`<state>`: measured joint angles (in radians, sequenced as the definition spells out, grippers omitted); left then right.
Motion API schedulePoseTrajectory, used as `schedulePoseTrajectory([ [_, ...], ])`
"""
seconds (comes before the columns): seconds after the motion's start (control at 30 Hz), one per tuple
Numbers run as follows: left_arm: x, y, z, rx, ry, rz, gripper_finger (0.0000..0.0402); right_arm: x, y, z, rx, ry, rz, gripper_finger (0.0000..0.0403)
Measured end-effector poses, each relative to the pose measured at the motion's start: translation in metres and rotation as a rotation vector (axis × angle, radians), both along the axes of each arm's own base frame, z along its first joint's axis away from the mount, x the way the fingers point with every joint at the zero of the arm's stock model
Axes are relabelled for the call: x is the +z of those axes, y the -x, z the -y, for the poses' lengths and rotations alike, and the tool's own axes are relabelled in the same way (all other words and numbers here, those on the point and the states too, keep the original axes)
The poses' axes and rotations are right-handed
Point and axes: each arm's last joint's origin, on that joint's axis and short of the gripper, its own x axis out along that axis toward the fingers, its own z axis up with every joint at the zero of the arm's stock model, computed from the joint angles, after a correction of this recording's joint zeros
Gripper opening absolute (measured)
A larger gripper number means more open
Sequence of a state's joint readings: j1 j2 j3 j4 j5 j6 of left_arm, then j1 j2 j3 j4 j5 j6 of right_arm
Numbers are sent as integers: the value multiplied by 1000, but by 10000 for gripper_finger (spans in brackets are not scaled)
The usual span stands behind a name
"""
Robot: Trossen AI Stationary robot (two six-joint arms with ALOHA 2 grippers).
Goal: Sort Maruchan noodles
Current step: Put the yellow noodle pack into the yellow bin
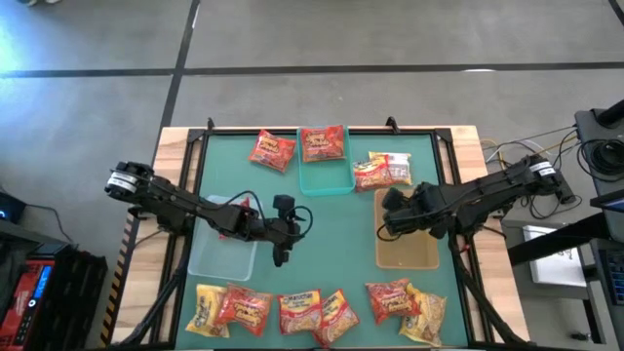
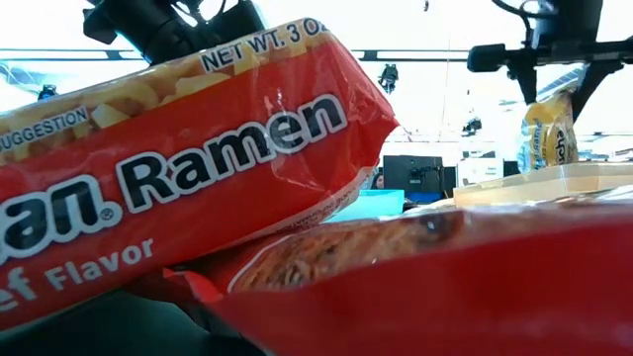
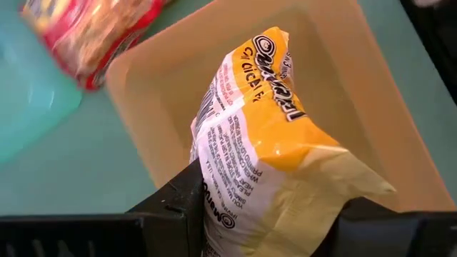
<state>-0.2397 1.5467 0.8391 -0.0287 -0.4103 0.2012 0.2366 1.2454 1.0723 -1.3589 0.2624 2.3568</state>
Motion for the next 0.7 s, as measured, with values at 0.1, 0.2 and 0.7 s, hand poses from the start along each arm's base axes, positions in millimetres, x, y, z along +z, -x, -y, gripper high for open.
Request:
schedulePoseTrajectory([
  [0.1, 1, -1, -1, -8, -10, 11, 207, -5, 2, 6, -52, 9, -2, 146],
  [0.2, 3, -2, 0, -18, -17, 29, 207, -12, -1, 12, -95, 16, 4, 154],
  [0.7, 3, -3, 0, -13, -9, 37, 207, -4, 0, 58, -125, 122, -73, 171],
])
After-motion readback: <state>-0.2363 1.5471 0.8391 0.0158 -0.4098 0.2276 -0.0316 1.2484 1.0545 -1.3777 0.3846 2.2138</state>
